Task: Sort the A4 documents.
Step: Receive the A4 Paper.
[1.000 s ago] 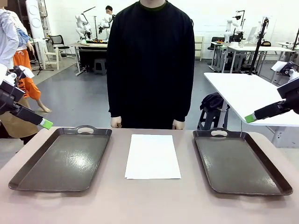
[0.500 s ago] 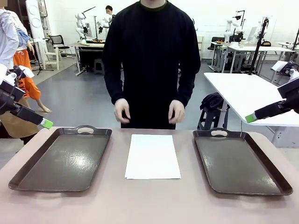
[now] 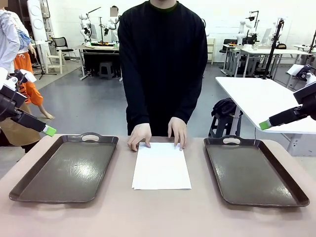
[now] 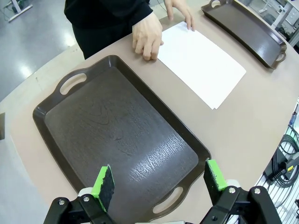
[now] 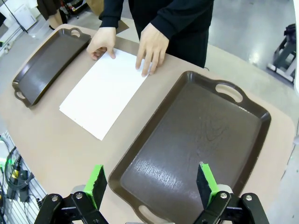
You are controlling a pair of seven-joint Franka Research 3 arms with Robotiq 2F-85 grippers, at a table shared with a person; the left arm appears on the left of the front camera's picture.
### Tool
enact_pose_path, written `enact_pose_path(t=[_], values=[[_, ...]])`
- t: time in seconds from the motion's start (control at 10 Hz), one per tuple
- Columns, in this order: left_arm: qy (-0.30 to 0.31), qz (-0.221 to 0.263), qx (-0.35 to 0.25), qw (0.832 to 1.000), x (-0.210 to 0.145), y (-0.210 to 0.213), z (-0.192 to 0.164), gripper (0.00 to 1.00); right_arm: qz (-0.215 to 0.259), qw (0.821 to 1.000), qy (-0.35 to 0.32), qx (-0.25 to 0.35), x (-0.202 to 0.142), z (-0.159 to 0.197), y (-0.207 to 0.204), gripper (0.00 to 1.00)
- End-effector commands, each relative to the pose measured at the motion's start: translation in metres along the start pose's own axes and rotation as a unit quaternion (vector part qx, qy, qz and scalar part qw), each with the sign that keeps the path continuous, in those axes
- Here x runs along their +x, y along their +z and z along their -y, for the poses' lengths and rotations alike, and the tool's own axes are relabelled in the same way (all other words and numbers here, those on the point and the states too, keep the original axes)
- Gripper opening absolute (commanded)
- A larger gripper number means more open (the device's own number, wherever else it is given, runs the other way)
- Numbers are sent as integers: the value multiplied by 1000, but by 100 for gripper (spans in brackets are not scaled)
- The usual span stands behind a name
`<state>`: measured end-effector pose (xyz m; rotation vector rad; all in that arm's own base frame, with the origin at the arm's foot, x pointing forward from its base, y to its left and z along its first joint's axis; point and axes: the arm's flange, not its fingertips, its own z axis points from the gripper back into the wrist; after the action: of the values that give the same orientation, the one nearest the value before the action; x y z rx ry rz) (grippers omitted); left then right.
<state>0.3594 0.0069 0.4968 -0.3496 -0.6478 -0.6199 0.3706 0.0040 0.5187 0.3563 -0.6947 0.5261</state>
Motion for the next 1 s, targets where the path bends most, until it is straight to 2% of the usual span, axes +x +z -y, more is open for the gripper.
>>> enact_pose_path(t=[0.0, 0.9], values=[[-3, 2, -5, 1000, -1, -1, -2, 100, 2, 1000, -1, 8, 0, 0, -1, 100], [-3, 2, -5, 1000, -1, -1, -2, 100, 2, 1000, -1, 8, 0, 0, -1, 100]])
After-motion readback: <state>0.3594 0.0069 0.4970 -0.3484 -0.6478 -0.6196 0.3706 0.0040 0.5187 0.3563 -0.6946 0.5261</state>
